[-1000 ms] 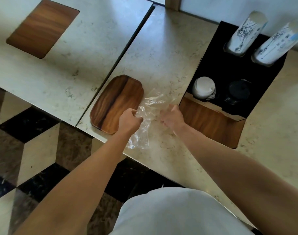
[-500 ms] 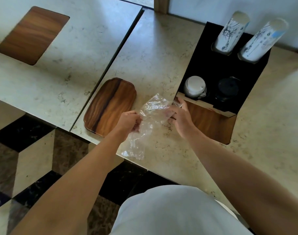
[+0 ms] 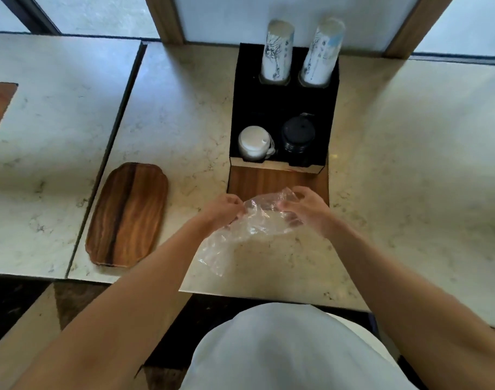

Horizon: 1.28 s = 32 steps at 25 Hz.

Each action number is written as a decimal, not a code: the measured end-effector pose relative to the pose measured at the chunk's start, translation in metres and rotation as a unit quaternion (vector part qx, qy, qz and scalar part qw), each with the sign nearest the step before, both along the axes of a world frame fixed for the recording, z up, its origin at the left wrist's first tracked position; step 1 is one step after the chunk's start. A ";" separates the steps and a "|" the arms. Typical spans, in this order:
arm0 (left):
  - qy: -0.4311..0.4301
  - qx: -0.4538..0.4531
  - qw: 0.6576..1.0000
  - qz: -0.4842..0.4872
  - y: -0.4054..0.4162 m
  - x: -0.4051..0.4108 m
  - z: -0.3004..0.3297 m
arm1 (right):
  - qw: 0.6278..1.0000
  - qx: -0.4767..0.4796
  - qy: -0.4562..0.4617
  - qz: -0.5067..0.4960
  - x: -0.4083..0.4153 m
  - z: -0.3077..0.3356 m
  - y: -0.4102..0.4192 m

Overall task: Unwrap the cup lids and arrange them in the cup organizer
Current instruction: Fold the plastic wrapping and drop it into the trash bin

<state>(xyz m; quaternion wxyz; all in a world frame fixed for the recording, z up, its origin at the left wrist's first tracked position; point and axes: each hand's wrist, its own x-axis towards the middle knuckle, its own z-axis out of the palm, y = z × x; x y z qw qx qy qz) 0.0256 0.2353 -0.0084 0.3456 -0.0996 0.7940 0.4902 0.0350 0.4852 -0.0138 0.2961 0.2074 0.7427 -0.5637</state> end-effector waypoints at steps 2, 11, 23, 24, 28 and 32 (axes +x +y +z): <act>0.020 -0.009 0.999 -0.044 0.013 -0.006 -0.003 | 0.999 -0.033 0.001 -0.041 0.009 -0.010 0.022; -0.099 0.032 0.971 0.217 0.022 0.000 -0.026 | 0.955 -0.141 0.004 -0.261 0.046 -0.020 0.088; -0.158 0.179 0.883 0.403 0.057 -0.005 -0.024 | 0.927 -0.122 0.030 -0.354 0.055 -0.014 0.079; -0.144 0.144 0.894 0.400 0.059 -0.004 -0.025 | 0.929 -0.117 0.029 -0.349 0.055 -0.015 0.075; -0.020 -0.023 0.932 0.362 0.065 -0.002 -0.022 | 0.930 -0.049 0.031 -0.362 0.050 -0.015 0.056; 0.067 -0.054 0.942 0.324 0.069 0.004 -0.020 | 0.928 0.095 0.024 -0.360 0.042 -0.018 0.043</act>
